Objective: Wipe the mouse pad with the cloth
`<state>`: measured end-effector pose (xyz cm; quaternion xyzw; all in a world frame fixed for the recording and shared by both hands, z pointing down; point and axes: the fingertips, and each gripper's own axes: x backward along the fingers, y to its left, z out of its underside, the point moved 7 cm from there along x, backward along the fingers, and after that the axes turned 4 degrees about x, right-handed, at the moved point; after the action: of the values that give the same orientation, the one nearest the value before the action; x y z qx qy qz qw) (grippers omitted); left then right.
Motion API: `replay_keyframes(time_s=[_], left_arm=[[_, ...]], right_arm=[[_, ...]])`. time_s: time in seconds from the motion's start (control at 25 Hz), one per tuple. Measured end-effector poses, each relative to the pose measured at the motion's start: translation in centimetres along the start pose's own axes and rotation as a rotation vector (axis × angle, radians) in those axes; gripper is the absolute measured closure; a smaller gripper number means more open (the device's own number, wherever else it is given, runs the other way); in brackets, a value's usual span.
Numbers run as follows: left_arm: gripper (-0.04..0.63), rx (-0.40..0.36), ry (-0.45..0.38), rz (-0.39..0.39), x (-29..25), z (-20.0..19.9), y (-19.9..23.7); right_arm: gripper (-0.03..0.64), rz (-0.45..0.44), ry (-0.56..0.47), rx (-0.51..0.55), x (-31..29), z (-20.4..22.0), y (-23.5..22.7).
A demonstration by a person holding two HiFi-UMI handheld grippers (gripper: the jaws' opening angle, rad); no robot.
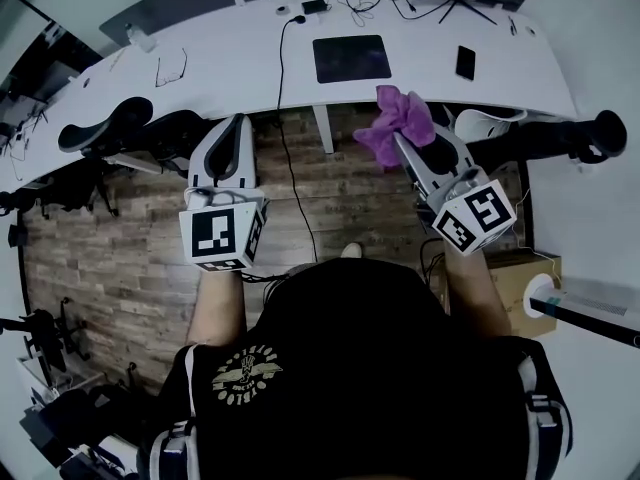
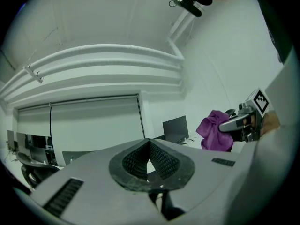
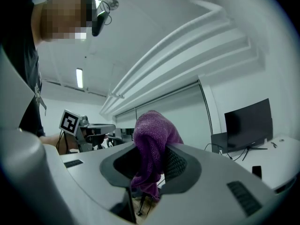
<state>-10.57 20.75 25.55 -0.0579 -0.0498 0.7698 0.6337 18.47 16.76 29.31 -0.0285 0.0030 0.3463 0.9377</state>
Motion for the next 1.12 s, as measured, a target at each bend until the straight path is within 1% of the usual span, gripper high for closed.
replay_keyframes(time_s=[0.2,0.6,0.8,0.92,1.12], left_arm=[[0.594,0.000,0.013,-0.013,-0.7,0.1,-0.4],[0.593,-0.019,0.040,0.001,-0.9,0.4,-1.3],[0.594,-0.024,0.043,0.028,-2.0,0.8,-1.5],[0.592,-0.017,0.031,0.064,-2.9,0.9,-2.0],[0.593,-0.005,0.043,0.094,-4.7,1.5,-1.2]], right_arm=[[0.508,-0.006,-0.004,-0.021,-0.2,0.1,-1.5],[0.507,-0.017,-0.004,-0.077,0.2,1.8,-1.8],[0.508,0.008,0.006,-0.088,0.2,2.2,-2.4],[0.508,0.026,0.016,-0.087,0.3,2.3,-2.8],[0.508,0.040,0.024,-0.095,-0.8,2.4,-3.2]])
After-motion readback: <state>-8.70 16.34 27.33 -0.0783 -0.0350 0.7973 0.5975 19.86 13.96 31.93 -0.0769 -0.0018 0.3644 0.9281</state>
